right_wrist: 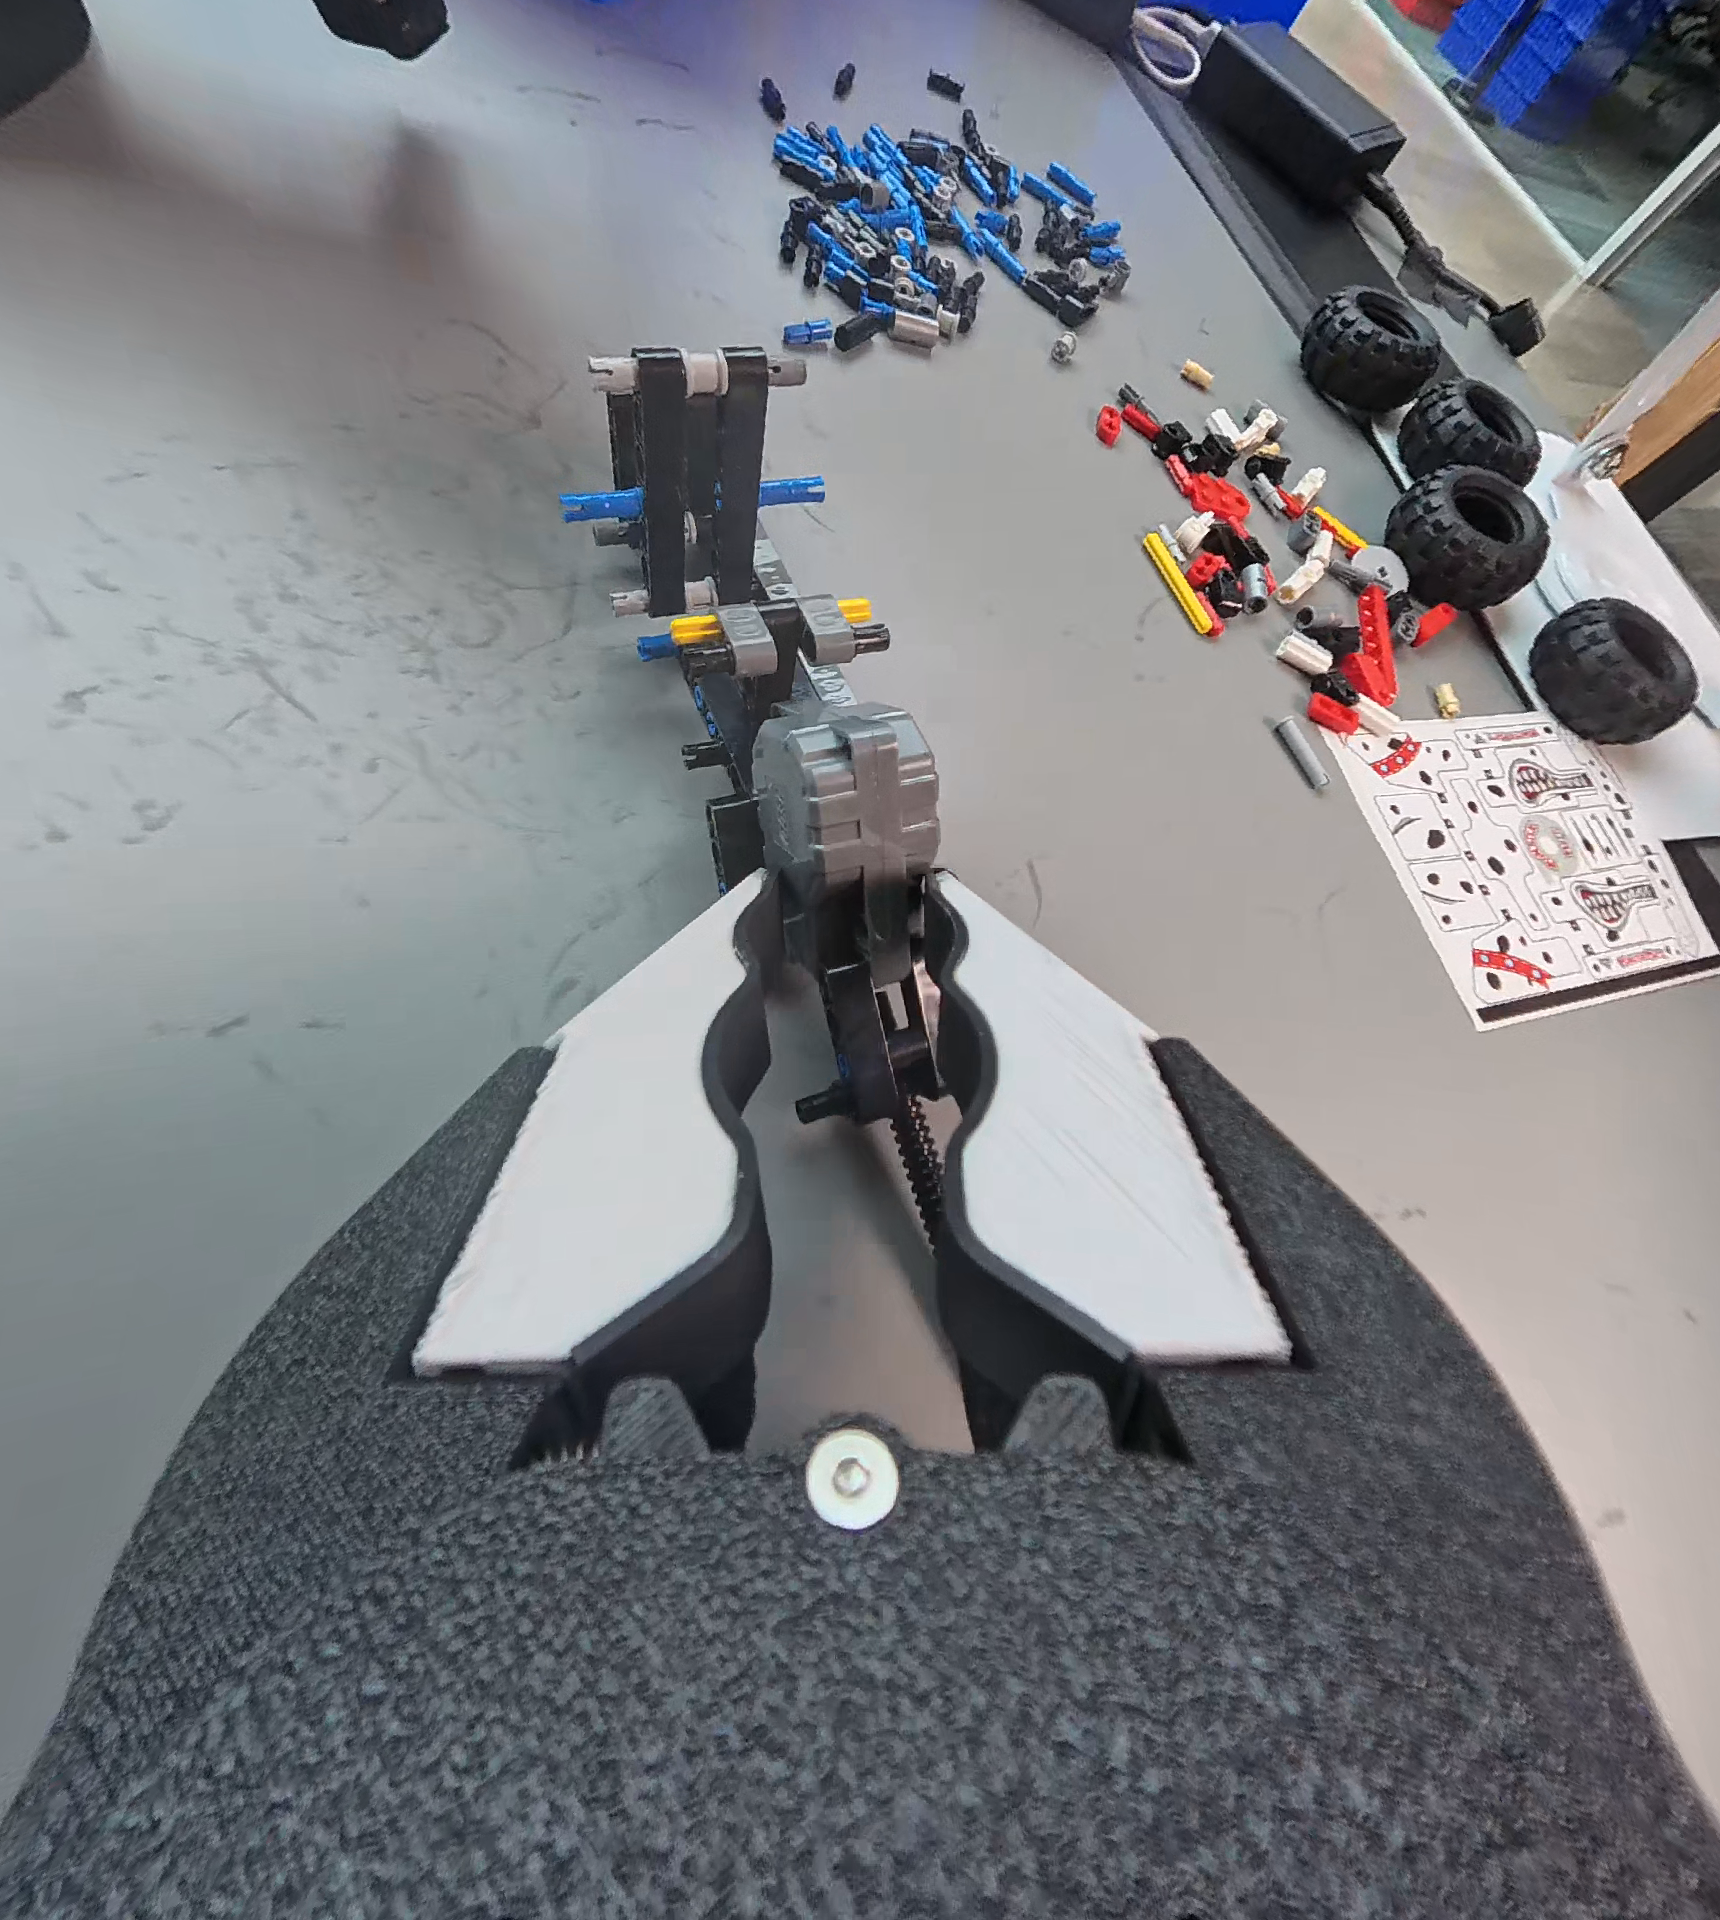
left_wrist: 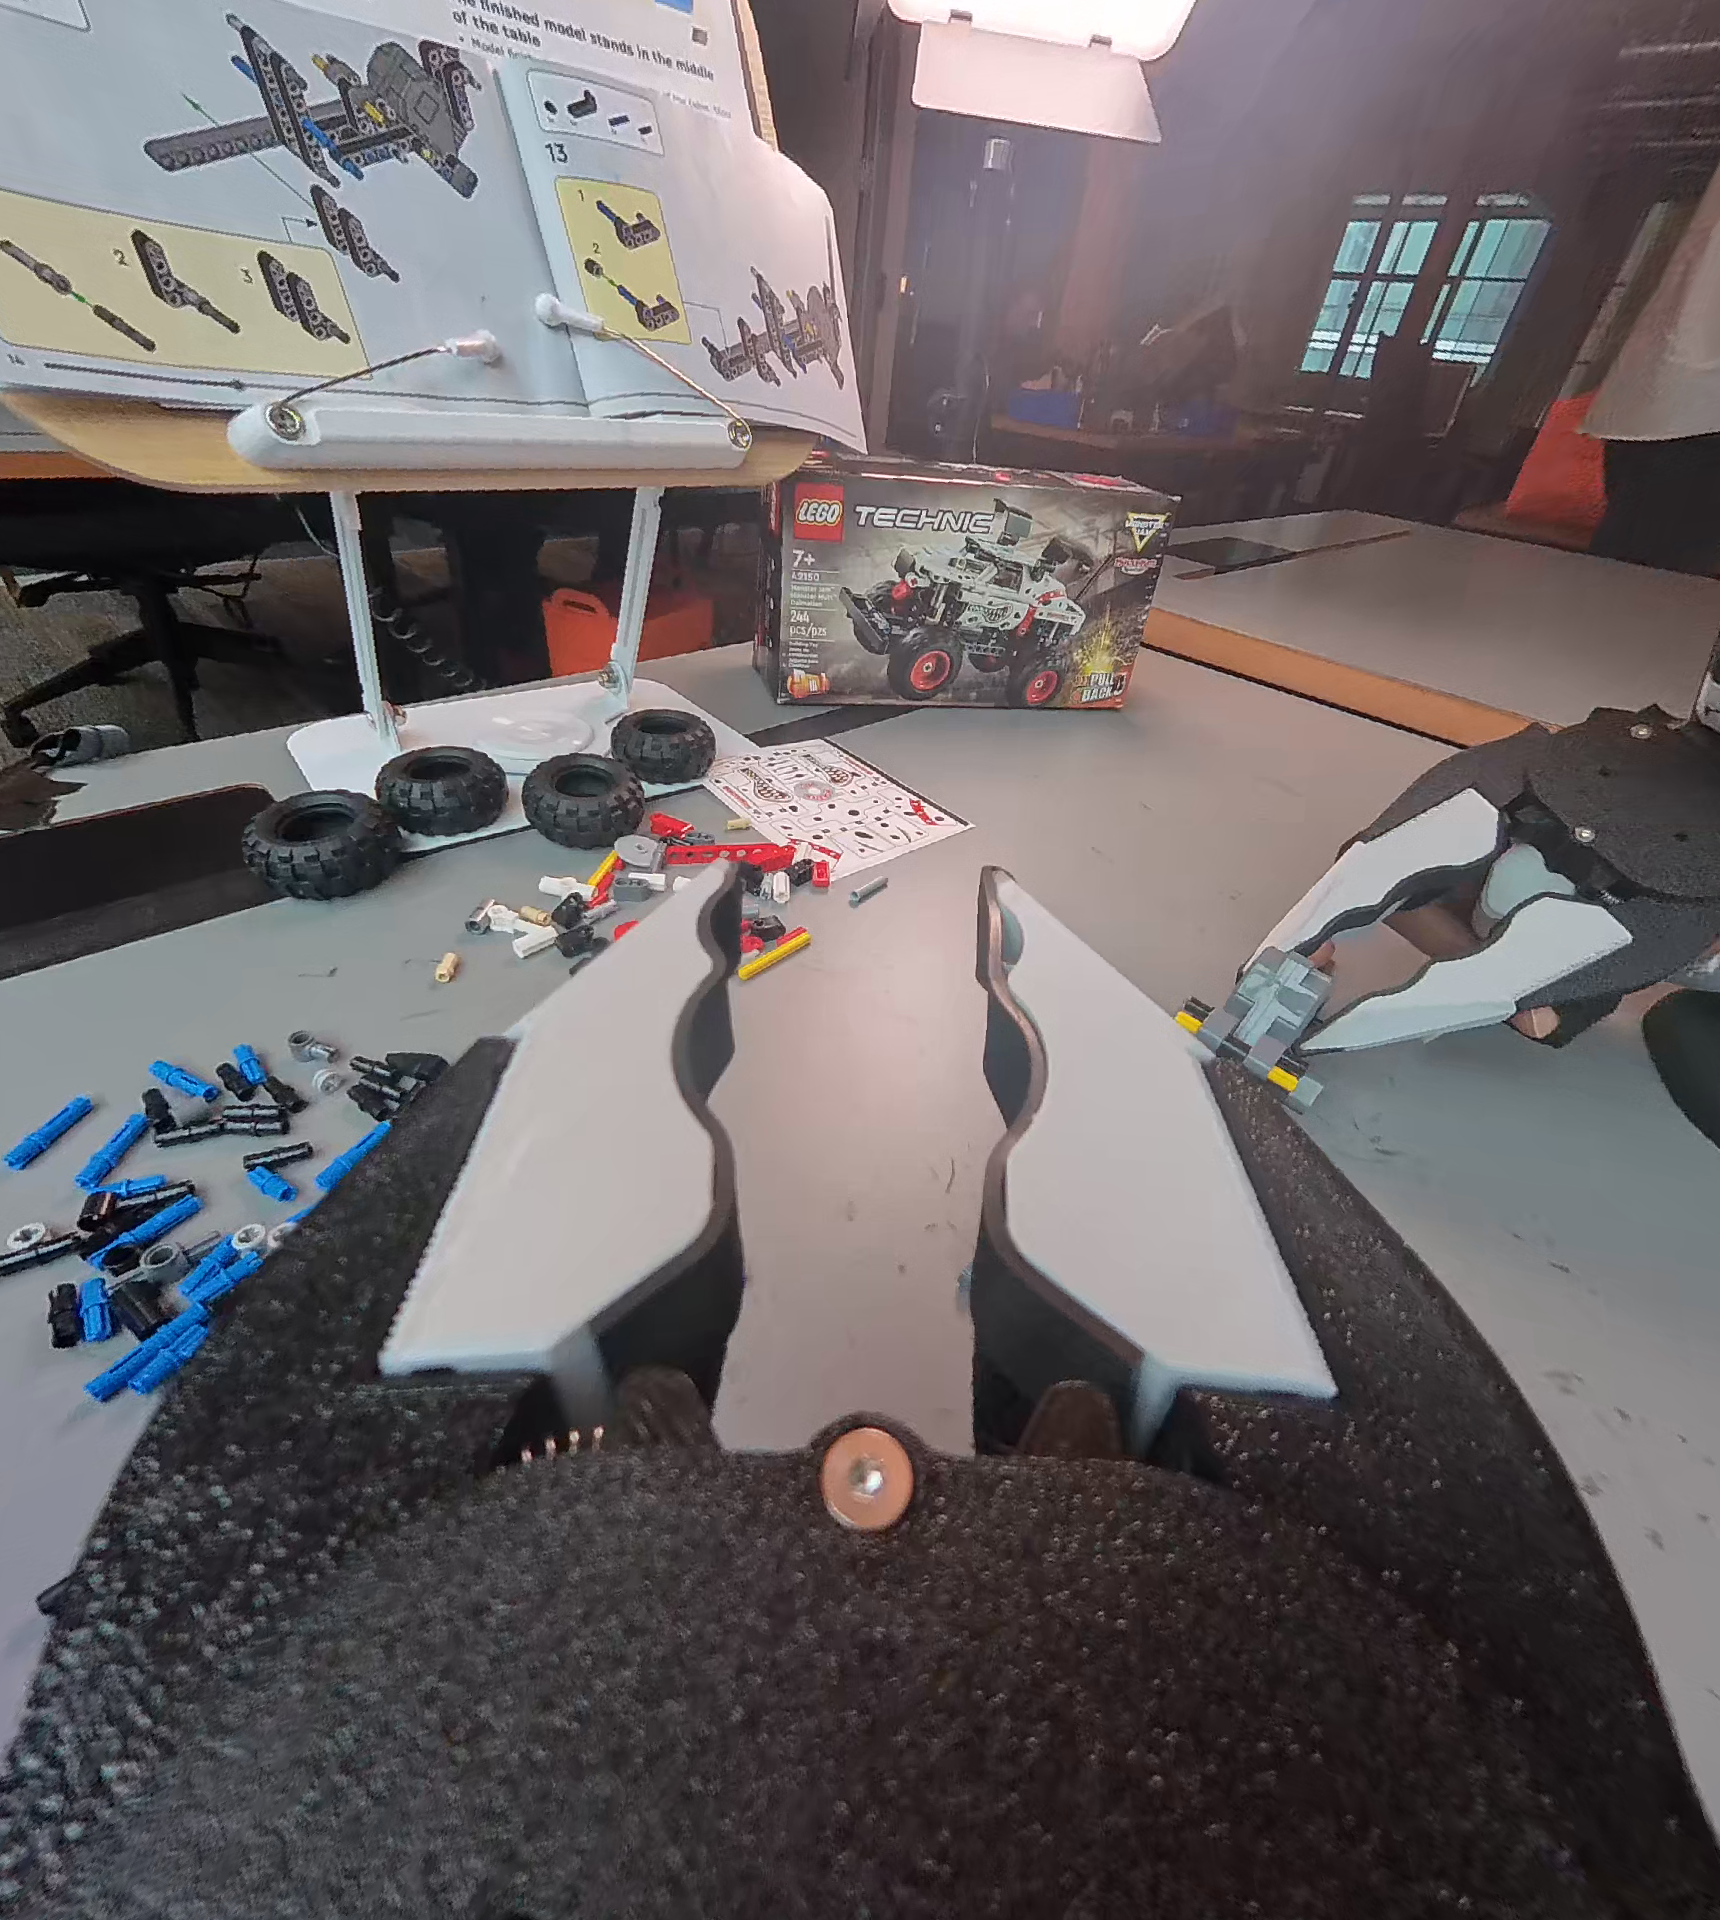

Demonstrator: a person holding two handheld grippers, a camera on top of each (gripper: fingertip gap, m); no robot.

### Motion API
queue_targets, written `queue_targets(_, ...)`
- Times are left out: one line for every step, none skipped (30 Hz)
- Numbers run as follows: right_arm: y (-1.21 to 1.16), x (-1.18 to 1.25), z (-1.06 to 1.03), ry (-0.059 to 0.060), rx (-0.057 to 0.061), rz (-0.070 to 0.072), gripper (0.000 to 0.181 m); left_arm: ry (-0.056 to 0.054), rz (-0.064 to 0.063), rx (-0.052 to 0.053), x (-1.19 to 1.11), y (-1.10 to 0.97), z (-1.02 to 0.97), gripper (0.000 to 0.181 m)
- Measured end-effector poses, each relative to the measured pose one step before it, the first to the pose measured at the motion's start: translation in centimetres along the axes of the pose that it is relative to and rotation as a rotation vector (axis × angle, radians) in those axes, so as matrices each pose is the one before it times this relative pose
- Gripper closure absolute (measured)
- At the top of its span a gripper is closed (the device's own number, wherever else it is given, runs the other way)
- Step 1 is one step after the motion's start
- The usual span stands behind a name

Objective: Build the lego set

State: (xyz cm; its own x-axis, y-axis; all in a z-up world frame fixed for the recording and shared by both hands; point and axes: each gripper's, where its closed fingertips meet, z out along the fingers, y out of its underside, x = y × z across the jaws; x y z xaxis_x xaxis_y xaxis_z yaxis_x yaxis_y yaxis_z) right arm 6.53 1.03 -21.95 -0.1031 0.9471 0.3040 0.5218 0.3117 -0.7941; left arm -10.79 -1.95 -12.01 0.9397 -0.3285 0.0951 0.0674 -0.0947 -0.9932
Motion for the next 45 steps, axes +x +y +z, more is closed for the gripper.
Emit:
queue_targets(-0.268,0.051,-0.131,0.0112,0.0171,-0.0048,0.154,-0.0040,0.0062,0.0084,0.020,-0.221,-0.048,0.132)
queue_targets(-0.443,0.086,-0.207,0.0105,0.0274,0.0059,0.154,-0.0062,0.0081,0.0119,0.005,-0.296,-0.070,0.132)
queue_targets(-0.679,0.122,-0.285,0.0073,0.0412,0.0203,0.154,-0.0103,0.0104,0.0154,-0.041,-0.354,-0.100,0.130)
queue_targets(-0.788,0.142,-0.322,0.0036,0.0451,0.0293,0.152,-0.0105,0.0119,0.0152,-0.029,-0.373,-0.124,0.128)
queue_targets(-0.826,0.260,-0.344,0.0092,0.0446,0.0284,0.150,-0.0131,0.0120,0.0143,-0.067,-0.367,-0.140,0.127)
queue_targets(-0.856,0.374,-0.369,0.0162,0.0449,0.0229,0.148,-0.0150,0.0114,0.0147,-0.119,-0.349,-0.165,0.126)
queue_targets(-0.891,0.490,-0.368,0.0228,0.0485,0.0236,0.147,-0.0138,0.0081,0.0149,-0.121,-0.328,-0.153,0.126)
queue_targets(-0.878,0.465,-0.348,0.0204,0.0489,0.0282,0.147,-0.0097,0.0041,0.0138,-0.083,-0.298,-0.119,0.125)
queue_targets(-0.743,0.484,-0.269,0.0223,0.0414,0.0312,0.147,-0.0078,0.0009,0.0108,-0.082,-0.267,-0.078,0.125)
queue_targets(-0.523,0.613,-0.188,0.0330,0.0284,0.0278,0.150,-0.0057,0.0003,0.0090,-0.058,-0.231,-0.061,0.123)
queue_targets(-0.473,0.524,-0.136,0.0302,0.0253,0.0134,0.154,-0.0049,0.0015,0.0081,-0.037,-0.209,-0.063,0.123)
queue_targets(-0.553,0.548,-0.099,0.0353,0.0352,0.0077,0.157,-0.0037,0.0036,0.0066,-0.019,-0.168,-0.059,0.123)
queue_targets(-0.478,0.714,-0.036,0.0458,0.0320,0.0126,0.162,-0.0074,0.0072,0.0048,-0.088,-0.054,-0.076,0.123)
queue_targets(-0.292,0.496,0.121,0.0283,0.0175,0.0104,0.163,-0.0118,0.0092,0.0038,-0.161,0.050,-0.060,0.124)
queue_targets(-0.235,0.472,0.264,0.0244,0.0100,0.0024,0.163,-0.0098,0.0067,0.0010,-0.158,0.124,-0.030,0.126)
queue_targets(-0.354,0.530,0.340,0.0271,0.0140,-0.0036,0.163,-0.0093,-0.0005,0.0007,-0.168,0.101,-0.003,0.128)
queue_targets(-0.344,0.426,0.424,0.0178,0.0112,-0.0030,0.163,-0.0087,-0.0074,0.0052,-0.167,0.035,-0.002,0.130)
queue_targets(-0.362,0.520,0.517,0.0203,0.0080,-0.0011,0.163,-0.0060,-0.0104,0.0084,-0.123,0.016,-0.015,0.131)
queue_targets(-0.364,0.534,0.599,0.0183,0.0025,-0.0050,0.163,-0.0091,-0.0099,0.0097,-0.167,0.033,-0.039,0.132)
queue_targets(-0.429,0.502,0.707,0.0125,0.0023,-0.0066,0.163,-0.0109,-0.0101,0.0082,-0.205,0.023,-0.039,0.133)
queue_targets(-0.537,0.552,0.846,0.0113,0.0041,-0.0078,0.163,-0.0063,-0.0100,0.0068,-0.141,-0.028,-0.031,0.134)
queue_targets(-0.614,0.697,0.994,0.0164,0.0037,-0.0131,0.163,-0.0045,-0.0064,0.0071,-0.120,-0.064,-0.032,0.134)
queue_targets(-0.713,0.724,1.165,0.0128,0.0055,-0.0151,0.163,-0.0044,-0.0025,0.0041,-0.118,-0.039,-0.026,0.135)
queue_targets(-0.837,0.735,1.334,0.0082,0.0102,-0.0102,0.163,-0.0027,-0.0023,-0.0015,-0.101,0.025,-0.023,0.135)
queue_targets(-0.856,0.856,1.490,0.0130,0.0103,-0.0073,0.163,-0.0015,-0.0037,-0.0032,-0.097,0.030,-0.016,0.135)
queue_targets(-0.838,0.884,1.664,0.0111,0.0098,-0.0115,0.163,-0.0004,-0.0033,-0.0017,-0.060,0.007,-0.032,0.136)
queue_targets(-0.685,0.804,1.822,0.0019,0.0030,-0.0163,0.164,-0.0001,-0.0014,-0.0012,-0.056,-0.002,-0.046,0.136)
queue_targets(-0.457,0.982,1.928,0.0096,-0.0072,-0.0188,0.164,-0.0015,0.0007,-0.0029,-0.056,0.048,-0.026,0.137)
queue_targets(-0.388,1.030,1.945,0.0130,-0.0059,-0.0125,0.165,-0.0017,0.0023,-0.0046,-0.056,0.086,-0.007,0.137)
queue_targets(-0.344,0.888,1.911,0.0049,-0.0055,-0.0086,0.166,-0.0009,0.0028,-0.0049,-0.039,0.092,0.003,0.137)
queue_targets(-0.206,0.887,1.847,0.0093,-0.0099,-0.0165,0.167,-0.0007,0.0029,-0.0050,-0.017,0.086,0.005,0.137)
queue_targets(-0.134,0.875,1.729,0.0134,-0.0099,-0.0146,0.168,-0.0002,0.0035,-0.0036,-0.003,0.066,0.007,0.137)
queue_targets(-0.114,0.634,1.595,0.0030,-0.0074,-0.0077,0.170,0.0015,0.0030,-0.0045,0.030,0.100,0.020,0.137)
queue_targets(-0.055,0.625,1.433,0.0073,-0.0074,-0.0005,0.170,0.0012,0.0007,-0.0065,0.029,0.120,0.035,0.137)
queue_targets(0.015,0.685,1.266,0.0138,-0.0083,0.0008,0.171,0.0040,-0.0021,-0.0073,0.076,0.121,0.049,0.137)
queue_targets(0.191,0.741,1.107,0.0201,-0.0147,-0.0059,0.172,0.0071,-0.0050,-0.0062,0.120,0.113,0.043,0.137)
queue_targets(0.388,0.821,0.971,0.0276,-0.0203,-0.0085,0.173,0.0072,-0.0070,-0.0054,0.104,0.108,0.044,0.137)
queue_targets(0.541,0.712,0.863,0.0217,-0.0219,0.0035,0.174,0.0060,-0.0070,-0.0064,0.075,0.142,0.043,0.137)
queue_targets(0.840,0.819,0.757,0.0290,-0.0367,0.0110,0.175,0.0050,-0.0077,-0.0082,0.048,0.177,0.068,0.137)
queue_targets(0.936,0.988,0.679,0.0393,-0.0399,0.0094,0.176,0.0056,-0.0102,-0.0085,0.040,0.186,0.070,0.137)
queue_targets(0.622,0.723,0.534,0.0218,-0.0162,0.0065,0.178,0.0058,-0.0127,-0.0075,0.035,0.157,0.052,0.137)
queue_targets(0.284,0.503,0.323,0.0105,0.0050,0.0093,0.181,0.0067,-0.0147,-0.0063,0.033,0.134,0.045,0.137)
queue_targets(0.076,0.069,0.194,-0.0108,0.0141,0.0134,0.181,0.0072,-0.0155,-0.0047,0.028,0.095,0.043,0.137)
queue_targets(-0.023,0.037,0.074,-0.0045,0.0137,0.0119,0.181,0.0047,-0.0150,-0.0031,-0.004,0.070,0.013,0.137)
queue_targets(-0.006,0.028,0.052,0.0005,0.0091,0.0022,0.181,0.0029,-0.0136,-0.0029,-0.032,0.066,0.026,0.137)
